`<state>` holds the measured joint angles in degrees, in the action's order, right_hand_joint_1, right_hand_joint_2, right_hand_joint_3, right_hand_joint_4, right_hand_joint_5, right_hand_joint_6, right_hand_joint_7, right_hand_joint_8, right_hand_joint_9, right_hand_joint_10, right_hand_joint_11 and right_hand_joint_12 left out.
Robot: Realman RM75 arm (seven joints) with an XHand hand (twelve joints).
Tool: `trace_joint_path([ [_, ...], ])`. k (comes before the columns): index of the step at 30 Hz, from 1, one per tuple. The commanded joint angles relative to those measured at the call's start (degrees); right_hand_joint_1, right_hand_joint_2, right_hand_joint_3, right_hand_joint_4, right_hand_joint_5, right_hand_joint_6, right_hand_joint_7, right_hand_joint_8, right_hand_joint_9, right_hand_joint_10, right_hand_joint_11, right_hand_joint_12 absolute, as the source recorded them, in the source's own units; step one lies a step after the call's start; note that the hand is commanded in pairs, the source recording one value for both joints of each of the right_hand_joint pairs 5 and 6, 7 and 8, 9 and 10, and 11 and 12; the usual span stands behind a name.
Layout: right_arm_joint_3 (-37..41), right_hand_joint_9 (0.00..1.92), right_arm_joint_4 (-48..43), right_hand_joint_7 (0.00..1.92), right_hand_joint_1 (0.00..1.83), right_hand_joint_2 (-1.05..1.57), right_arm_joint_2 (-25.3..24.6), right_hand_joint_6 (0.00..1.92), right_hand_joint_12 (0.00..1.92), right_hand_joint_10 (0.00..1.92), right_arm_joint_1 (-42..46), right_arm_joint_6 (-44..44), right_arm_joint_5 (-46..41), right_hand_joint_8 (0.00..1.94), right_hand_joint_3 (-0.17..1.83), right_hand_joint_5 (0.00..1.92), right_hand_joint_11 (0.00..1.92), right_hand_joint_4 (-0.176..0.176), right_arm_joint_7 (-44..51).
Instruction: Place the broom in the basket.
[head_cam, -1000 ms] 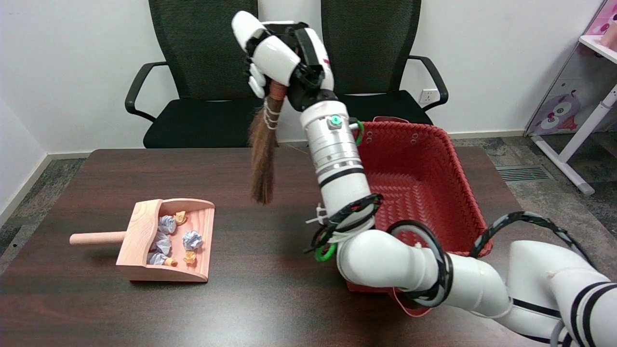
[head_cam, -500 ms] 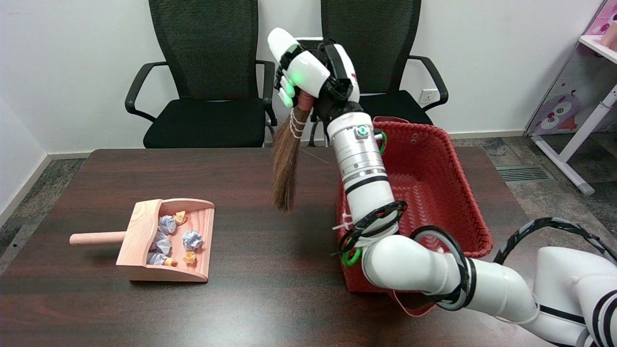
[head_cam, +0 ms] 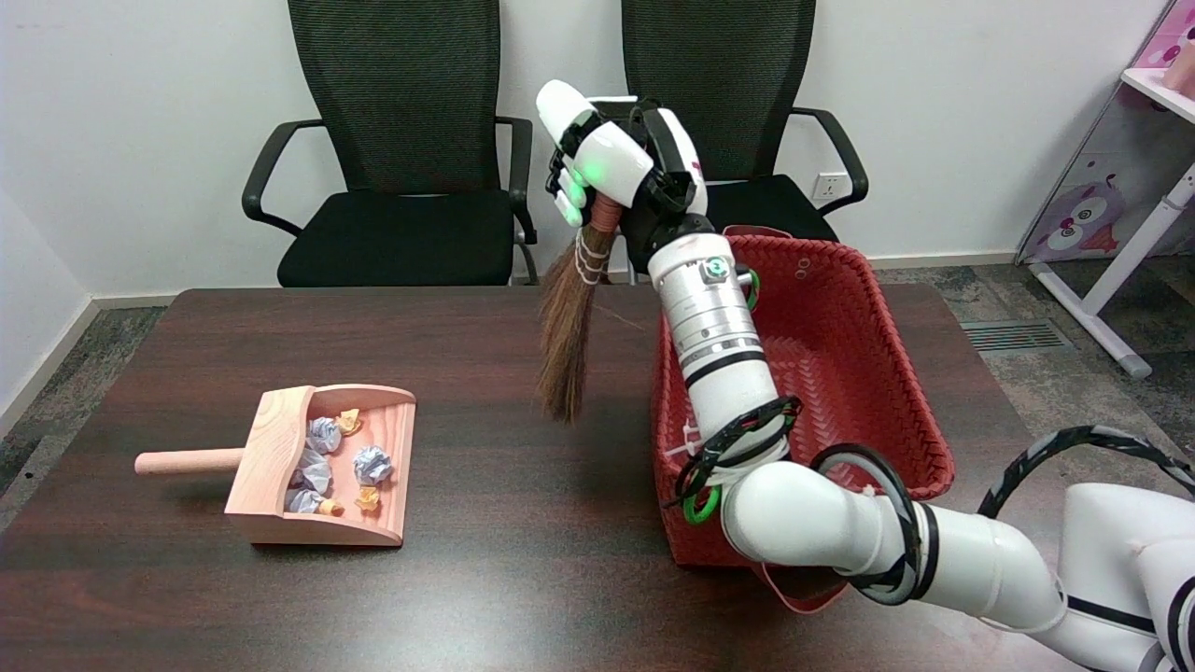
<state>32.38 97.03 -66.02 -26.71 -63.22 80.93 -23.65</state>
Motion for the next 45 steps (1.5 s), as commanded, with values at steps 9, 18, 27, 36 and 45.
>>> trace_joint_path([
  [9,2.2,1.92,2.1,1.92,1.07,1.57,2.2,1.92,1.92,1.92,-0.1,5.0,-3.2,1.92,1.08,1.92,1.92,0.066,3.1],
  [18,6.5,1.92,8.3,1.92,1.09,1.57,5.6,1.92,1.92,1.92,-4.4,12.2,-14.3,1.92,1.05,1.92,1.92,0.071,16.9],
  [27,6.2,1.92,11.5,1.92,1.09,1.57,8.2,1.92,1.92,1.92,-9.4,13.8,-21.8,1.92,1.04,1.92,1.92,0.071,21.5],
  [36,6.2,1.92,11.9,1.92,1.09,1.57,8.0,1.92,1.92,1.92,-10.4,13.8,-22.1,1.92,1.04,1.92,1.92,0.071,21.5],
  [45,6.6,1.92,11.5,1.92,1.09,1.57,7.9,1.92,1.92,1.92,-10.7,15.0,-22.1,1.92,1.05,1.92,1.92,0.071,21.5],
])
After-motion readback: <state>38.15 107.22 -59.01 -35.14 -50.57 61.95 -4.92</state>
